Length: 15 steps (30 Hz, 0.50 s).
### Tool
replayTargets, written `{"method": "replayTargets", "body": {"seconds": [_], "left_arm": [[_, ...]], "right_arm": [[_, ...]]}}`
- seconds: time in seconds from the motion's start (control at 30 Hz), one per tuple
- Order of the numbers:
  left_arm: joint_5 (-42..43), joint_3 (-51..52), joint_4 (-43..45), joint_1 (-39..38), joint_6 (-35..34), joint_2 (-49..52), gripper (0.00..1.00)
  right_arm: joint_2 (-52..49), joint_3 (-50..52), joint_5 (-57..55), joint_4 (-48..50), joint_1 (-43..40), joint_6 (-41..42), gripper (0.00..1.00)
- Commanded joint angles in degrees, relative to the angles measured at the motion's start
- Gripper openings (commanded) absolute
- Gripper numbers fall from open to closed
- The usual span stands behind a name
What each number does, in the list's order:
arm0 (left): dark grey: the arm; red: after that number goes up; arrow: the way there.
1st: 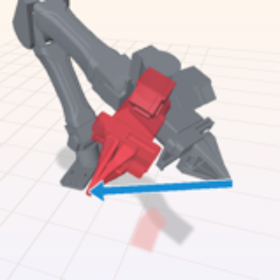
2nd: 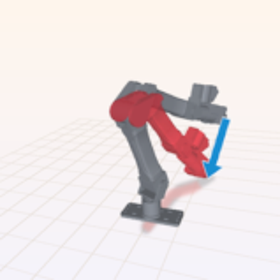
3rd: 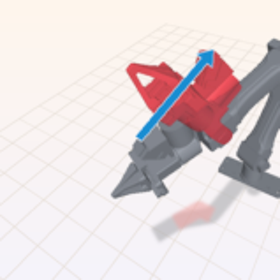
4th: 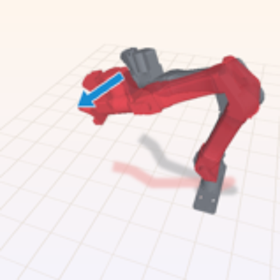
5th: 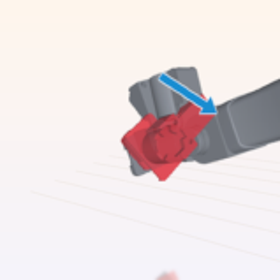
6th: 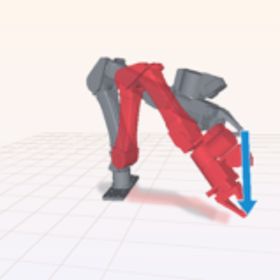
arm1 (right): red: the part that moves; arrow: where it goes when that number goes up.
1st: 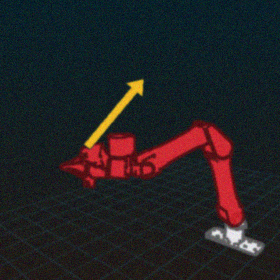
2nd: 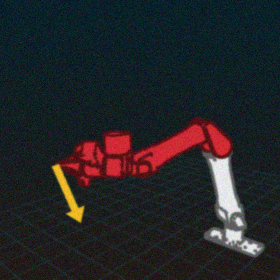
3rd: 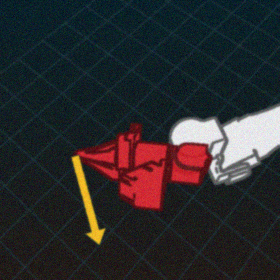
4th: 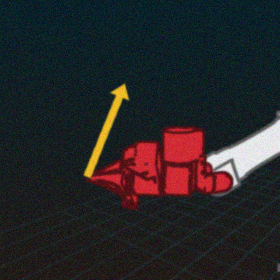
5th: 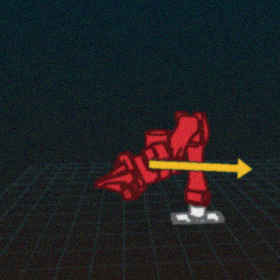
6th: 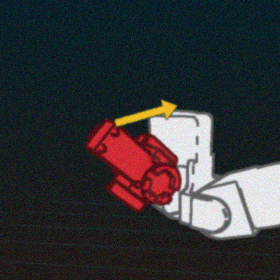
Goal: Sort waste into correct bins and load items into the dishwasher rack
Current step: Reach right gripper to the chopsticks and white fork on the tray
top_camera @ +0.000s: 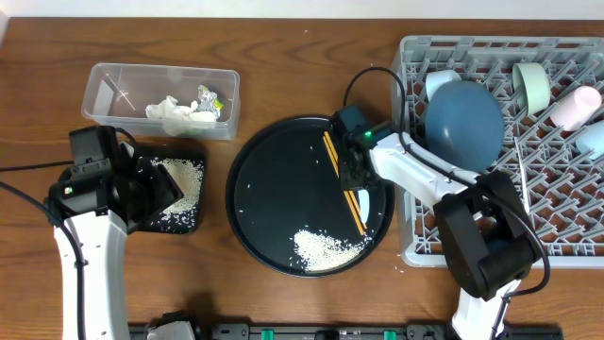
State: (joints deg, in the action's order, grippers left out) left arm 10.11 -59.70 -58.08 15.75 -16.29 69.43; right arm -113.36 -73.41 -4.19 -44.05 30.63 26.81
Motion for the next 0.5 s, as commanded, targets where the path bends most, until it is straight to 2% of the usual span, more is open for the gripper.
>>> {"method": "replayTargets", "body": {"seconds": [0.0,0.23,0.47], "left_arm": [[-0.1,-0.4,-0.2,0.3,0.0,0.2,0.69],[-0.1,-0.4,-0.2,0.3,0.0,0.2,0.7],[-0.1,-0.4,-0.2,0.3,0.0,0.2,0.7]], "right_arm": [[-2.0,0.5,-0.7,-0.3,0.3,0.4,0.03],[1.7,-0.8,-0.8,-1.4,-0.1,-0.4,0.01],[10.7,-2.5,-1.0,-2.2,-0.7,-4.7,0.01]]}}
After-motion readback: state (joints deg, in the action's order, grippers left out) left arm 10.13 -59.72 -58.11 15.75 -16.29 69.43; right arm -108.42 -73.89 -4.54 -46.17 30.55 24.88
